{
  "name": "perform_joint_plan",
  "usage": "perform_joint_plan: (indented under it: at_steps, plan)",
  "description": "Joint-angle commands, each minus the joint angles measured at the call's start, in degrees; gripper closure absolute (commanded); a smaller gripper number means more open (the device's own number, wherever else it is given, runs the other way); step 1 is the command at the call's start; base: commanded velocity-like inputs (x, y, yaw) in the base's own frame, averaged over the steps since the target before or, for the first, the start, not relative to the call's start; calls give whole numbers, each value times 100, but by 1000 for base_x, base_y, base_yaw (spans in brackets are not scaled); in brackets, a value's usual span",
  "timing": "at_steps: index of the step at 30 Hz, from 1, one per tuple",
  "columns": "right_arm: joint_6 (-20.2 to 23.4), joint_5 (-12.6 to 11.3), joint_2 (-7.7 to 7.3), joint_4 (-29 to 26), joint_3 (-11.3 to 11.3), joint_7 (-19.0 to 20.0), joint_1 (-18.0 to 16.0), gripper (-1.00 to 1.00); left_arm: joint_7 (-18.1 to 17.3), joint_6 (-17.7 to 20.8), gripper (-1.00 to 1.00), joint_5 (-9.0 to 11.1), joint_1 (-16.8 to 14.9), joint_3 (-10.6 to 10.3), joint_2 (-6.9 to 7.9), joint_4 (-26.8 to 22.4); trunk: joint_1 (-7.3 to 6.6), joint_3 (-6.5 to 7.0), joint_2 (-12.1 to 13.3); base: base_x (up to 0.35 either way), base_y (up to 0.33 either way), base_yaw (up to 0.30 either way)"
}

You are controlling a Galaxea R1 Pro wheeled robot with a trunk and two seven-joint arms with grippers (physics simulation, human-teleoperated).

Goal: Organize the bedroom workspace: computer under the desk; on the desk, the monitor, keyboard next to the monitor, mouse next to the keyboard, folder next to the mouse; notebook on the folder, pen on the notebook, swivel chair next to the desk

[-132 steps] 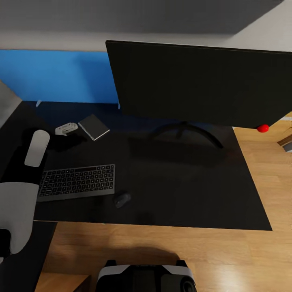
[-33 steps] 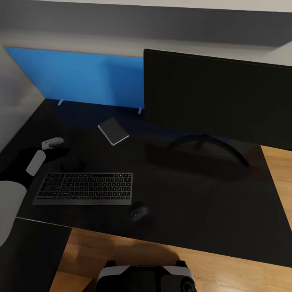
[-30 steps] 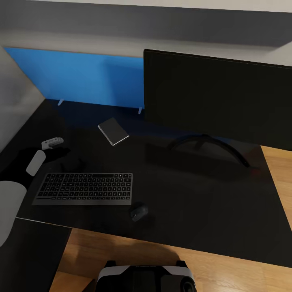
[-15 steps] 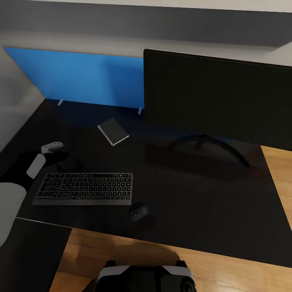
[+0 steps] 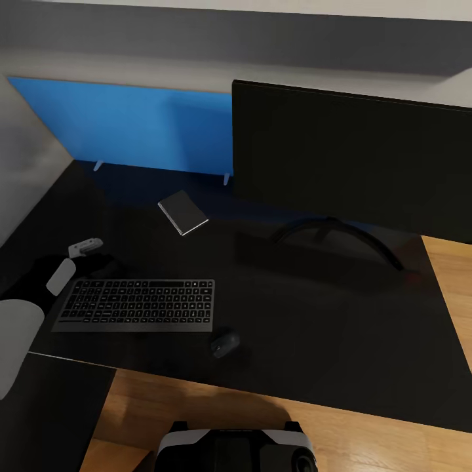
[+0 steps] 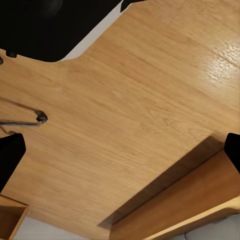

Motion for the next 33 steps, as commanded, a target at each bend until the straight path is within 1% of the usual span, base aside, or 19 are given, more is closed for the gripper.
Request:
perform_joint_plan:
  at_steps: [1,7,12,19,28,33]
  plan:
    - [-11,-61,-7,-8,29,10,2,-100,20,19,-100,142,3,-43,7,11,6,-8,-6,0,0,0]
    - [-11,-61,-7,-8,29,10,2,-100,6,11,-100,139,3,-43,9,23,6,-8,-6,0,0,0]
    - [-11,-61,-7,-8,29,10,2,-100,81,-6,-100,123,17,-48,11,-39,6,-8,-6,-9,0,0]
    - [-11,-61,-11,-8,28,10,2,-100,110,-2,-100,116,20,-40,23,-29,6,-8,-6,-183,0,0]
    - [-4,-61,-16,-8,20,10,2,-100,113,-2,-100,119,21,-35,33,-49,6,-8,-6,-36,-1,0]
    - [-8,-61,-16,-8,20,10,2,-100,113,15,-100,123,21,-17,40,-50,6,-8,-6,-164,-30,0]
